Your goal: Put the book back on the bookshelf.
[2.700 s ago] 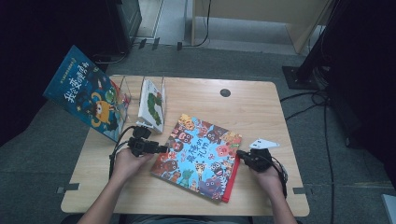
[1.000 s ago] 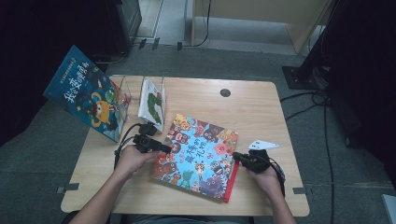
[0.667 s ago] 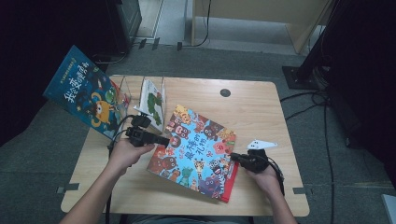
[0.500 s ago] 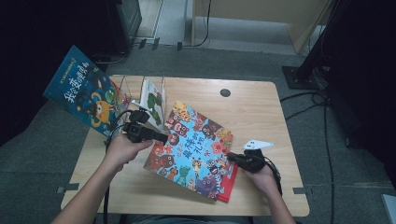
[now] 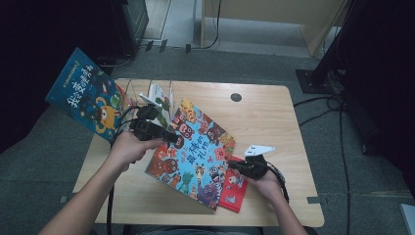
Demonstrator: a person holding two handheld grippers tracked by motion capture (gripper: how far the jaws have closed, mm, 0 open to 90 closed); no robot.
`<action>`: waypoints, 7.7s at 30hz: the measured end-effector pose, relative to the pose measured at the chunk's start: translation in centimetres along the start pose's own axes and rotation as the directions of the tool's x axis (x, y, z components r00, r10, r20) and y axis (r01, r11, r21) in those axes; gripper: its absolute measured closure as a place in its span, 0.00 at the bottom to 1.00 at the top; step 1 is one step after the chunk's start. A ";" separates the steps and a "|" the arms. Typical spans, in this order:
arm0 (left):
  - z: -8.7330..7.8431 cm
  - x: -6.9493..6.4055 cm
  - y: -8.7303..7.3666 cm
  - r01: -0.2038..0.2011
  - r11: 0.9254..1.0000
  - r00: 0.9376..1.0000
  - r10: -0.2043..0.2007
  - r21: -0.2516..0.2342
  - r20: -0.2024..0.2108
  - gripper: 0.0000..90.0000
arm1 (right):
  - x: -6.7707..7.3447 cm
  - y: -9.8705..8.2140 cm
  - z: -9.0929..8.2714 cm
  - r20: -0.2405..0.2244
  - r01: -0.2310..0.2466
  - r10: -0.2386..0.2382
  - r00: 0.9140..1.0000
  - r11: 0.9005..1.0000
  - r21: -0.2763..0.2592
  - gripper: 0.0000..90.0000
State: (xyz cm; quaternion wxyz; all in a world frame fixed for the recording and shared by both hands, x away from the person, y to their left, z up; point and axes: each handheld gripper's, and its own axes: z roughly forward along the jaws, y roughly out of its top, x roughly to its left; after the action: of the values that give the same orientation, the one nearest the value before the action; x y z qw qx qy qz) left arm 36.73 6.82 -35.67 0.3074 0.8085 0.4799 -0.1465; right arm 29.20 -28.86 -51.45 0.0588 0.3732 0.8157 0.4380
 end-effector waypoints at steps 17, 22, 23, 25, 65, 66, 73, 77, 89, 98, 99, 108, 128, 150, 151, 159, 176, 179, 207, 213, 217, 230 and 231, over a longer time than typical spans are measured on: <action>-0.9 -2.6 2.5 -0.081 0.989 0.997 0.081 0.124 0.006 0.86 | 1.3 1.8 1.8 -0.019 0.122 -0.122 0.992 0.991 0.047 0.87; -2.2 -3.1 3.4 -0.084 0.985 0.996 0.088 0.153 -0.019 0.90 | -0.1 1.8 -0.2 0.027 0.078 -0.078 0.997 0.997 -0.013 0.83; -2.2 -3.1 3.4 -0.084 0.985 0.996 0.088 0.153 -0.019 0.91 | -0.1 1.8 -0.2 0.027 0.078 -0.078 0.997 0.997 -0.013 0.83; -2.7 -3.6 3.3 -0.103 0.982 0.993 0.111 0.162 -0.045 0.91 | -0.5 1.8 -0.6 0.044 0.064 -0.063 0.997 0.997 -0.033 0.78; -14.9 1.4 -6.4 0.086 0.996 0.987 -0.085 0.002 -0.137 0.90 | 0.2 3.3 2.6 0.018 0.111 -0.111 0.994 0.994 -0.016 0.64; -15.2 1.6 -6.6 0.092 0.996 0.987 -0.092 -0.005 -0.133 0.90 | 0.2 3.3 2.7 0.018 0.114 -0.114 0.993 0.993 -0.010 0.64; -17.3 3.4 -8.2 0.147 0.988 0.979 -0.151 -0.038 -0.138 0.90 | 0.3 3.5 2.9 0.013 0.118 -0.118 0.993 0.993 0.030 0.64; -18.4 4.7 -8.9 0.184 0.981 0.970 -0.191 -0.059 -0.154 0.90 | 0.3 3.5 2.9 0.012 0.118 -0.119 0.993 0.992 0.034 0.64; -22.7 7.8 -9.3 0.268 0.954 0.926 -0.294 -0.133 -0.237 0.90 | 0.3 3.5 2.9 0.018 0.124 -0.125 0.992 0.992 0.037 0.63; -24.5 9.2 -8.8 0.328 0.924 0.894 -0.371 -0.198 -0.250 0.90 | 0.4 3.4 3.0 0.016 0.131 -0.132 0.991 0.990 0.045 0.63; -24.7 9.4 -8.3 0.334 0.920 0.891 -0.380 -0.205 -0.251 0.90 | 0.4 3.4 3.1 0.014 0.133 -0.134 0.991 0.990 0.049 0.63; -25.5 9.8 -5.9 0.348 0.906 0.874 -0.406 -0.241 -0.267 0.90 | 0.4 3.5 3.1 0.010 0.139 -0.139 0.990 0.989 0.047 0.63; -23.2 11.0 1.3 0.313 0.900 0.859 -0.405 -0.305 -0.313 0.89 | 0.6 3.0 2.5 0.010 0.137 -0.138 0.990 0.989 0.047 0.63; -20.0 13.5 4.3 0.290 0.920 0.856 -0.372 -0.263 -0.360 0.89 | 0.8 1.3 0.4 0.049 0.100 -0.100 0.994 0.995 0.007 0.64; -19.7 13.4 4.3 0.282 0.928 0.853 -0.358 -0.241 -0.380 0.88 | 0.8 1.3 0.4 0.052 0.097 -0.097 0.994 0.995 0.005 0.64; -19.9 13.4 4.0 0.275 0.926 0.868 -0.355 -0.260 -0.347 0.86 | 0.6 1.0 0.2 0.064 0.092 -0.093 0.994 0.996 0.012 0.64; -23.0 11.1 2.1 0.202 0.932 0.890 -0.303 -0.302 -0.340 0.72 | -0.2 1.0 -0.3 0.072 0.063 -0.062 0.995 0.998 -0.001 0.63; -22.4 10.3 1.6 0.181 0.938 0.906 -0.275 -0.295 -0.321 0.69 | -0.4 1.0 -0.5 0.076 0.065 -0.064 0.995 0.998 -0.006 0.63; -12.4 5.5 -5.2 0.071 0.970 0.953 -0.135 -0.233 -0.271 0.65 | -2.2 2.4 -0.4 0.065 0.062 -0.060 0.996 0.998 -0.024 0.71; -10.1 4.6 -6.4 0.046 0.971 0.963 -0.105 -0.234 -0.248 0.64 | -2.0 2.4 -0.4 0.049 0.076 -0.076 0.996 0.997 -0.005 0.73; -8.3 4.2 -6.9 0.026 0.976 0.965 -0.081 -0.218 -0.249 0.64 | -1.9 2.2 -0.6 0.034 0.086 -0.087 0.996 0.996 0.007 0.77; -2.9 4.0 -8.3 -0.005 0.980 0.976 -0.039 -0.198 -0.215 0.62 | -1.8 0.5 -2.0 0.057 0.079 -0.080 0.995 0.997 0.024 0.89; -2.6 4.0 -8.3 -0.007 0.980 0.975 -0.036 -0.198 -0.218 0.62 | -1.9 0.3 -2.2 0.060 0.082 -0.083 0.995 0.996 0.020 0.90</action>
State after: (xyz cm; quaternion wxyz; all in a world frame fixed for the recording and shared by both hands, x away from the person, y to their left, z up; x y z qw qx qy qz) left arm 31.36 14.14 -38.78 0.3299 0.7818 0.5291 -0.0099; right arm 29.76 -31.50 -50.32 0.0982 0.3529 0.8319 0.4168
